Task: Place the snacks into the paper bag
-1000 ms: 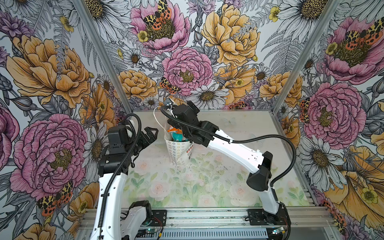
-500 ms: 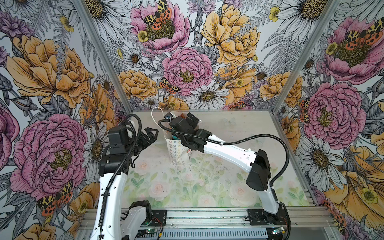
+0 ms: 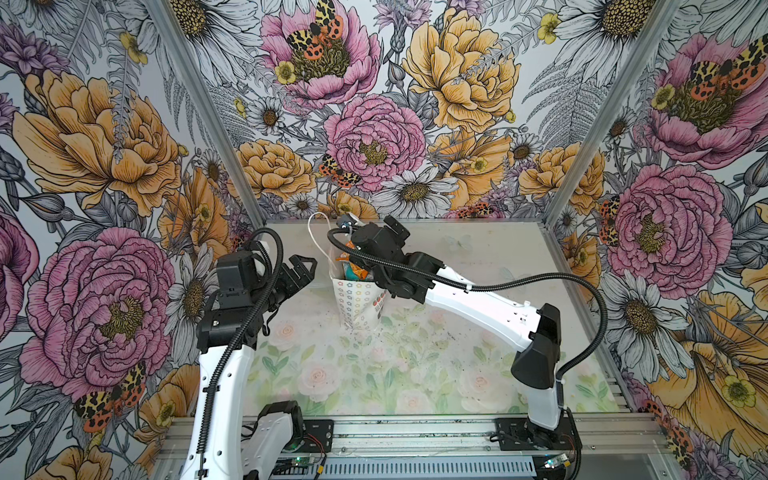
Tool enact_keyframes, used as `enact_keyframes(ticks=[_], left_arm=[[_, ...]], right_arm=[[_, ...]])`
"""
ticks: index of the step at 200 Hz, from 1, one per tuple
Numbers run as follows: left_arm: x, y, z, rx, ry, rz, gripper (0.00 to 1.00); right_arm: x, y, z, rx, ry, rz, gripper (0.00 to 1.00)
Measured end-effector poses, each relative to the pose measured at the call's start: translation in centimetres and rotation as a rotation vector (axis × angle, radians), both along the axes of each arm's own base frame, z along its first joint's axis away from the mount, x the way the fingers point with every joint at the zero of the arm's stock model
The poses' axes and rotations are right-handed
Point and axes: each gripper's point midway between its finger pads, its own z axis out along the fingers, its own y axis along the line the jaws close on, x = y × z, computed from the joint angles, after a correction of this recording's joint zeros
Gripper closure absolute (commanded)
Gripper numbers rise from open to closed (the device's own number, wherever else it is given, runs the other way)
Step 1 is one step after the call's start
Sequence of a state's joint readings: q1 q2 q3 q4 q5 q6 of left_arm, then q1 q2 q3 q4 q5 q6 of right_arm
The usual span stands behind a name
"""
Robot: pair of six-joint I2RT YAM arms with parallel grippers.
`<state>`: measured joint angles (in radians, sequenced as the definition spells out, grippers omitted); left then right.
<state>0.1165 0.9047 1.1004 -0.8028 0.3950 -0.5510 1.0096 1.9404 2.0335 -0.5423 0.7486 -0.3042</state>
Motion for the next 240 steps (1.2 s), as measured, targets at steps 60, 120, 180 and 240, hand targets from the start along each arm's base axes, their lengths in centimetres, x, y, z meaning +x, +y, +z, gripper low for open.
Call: enact_keyframes(ticks=[60, 120, 180, 240], left_arm=[[0.5, 0.0, 2.6, 0.013, -0.141, -0.005, 0.01], [0.3, 0.5, 5.7, 0.053, -0.368, 0.026, 0.01], [-0.5, 2.7, 6.5, 0.133, -0.550, 0.155, 0.01], [0.6, 4.1, 4.5, 0.209, -0.568, 0.213, 0.01]], right_arm=[[-5.1, -6.3, 9.9, 0.283, -0.015, 0.157, 0.00], [-7.1, -24.4, 12.7, 0.510, -0.069, -0.044, 0.00], [-7.8, -35.8, 4.6, 0.556, -0.009, -0.339, 0.00], [-5.1, -39.0, -11.5, 0.579, 0.232, -0.464, 0.00]])
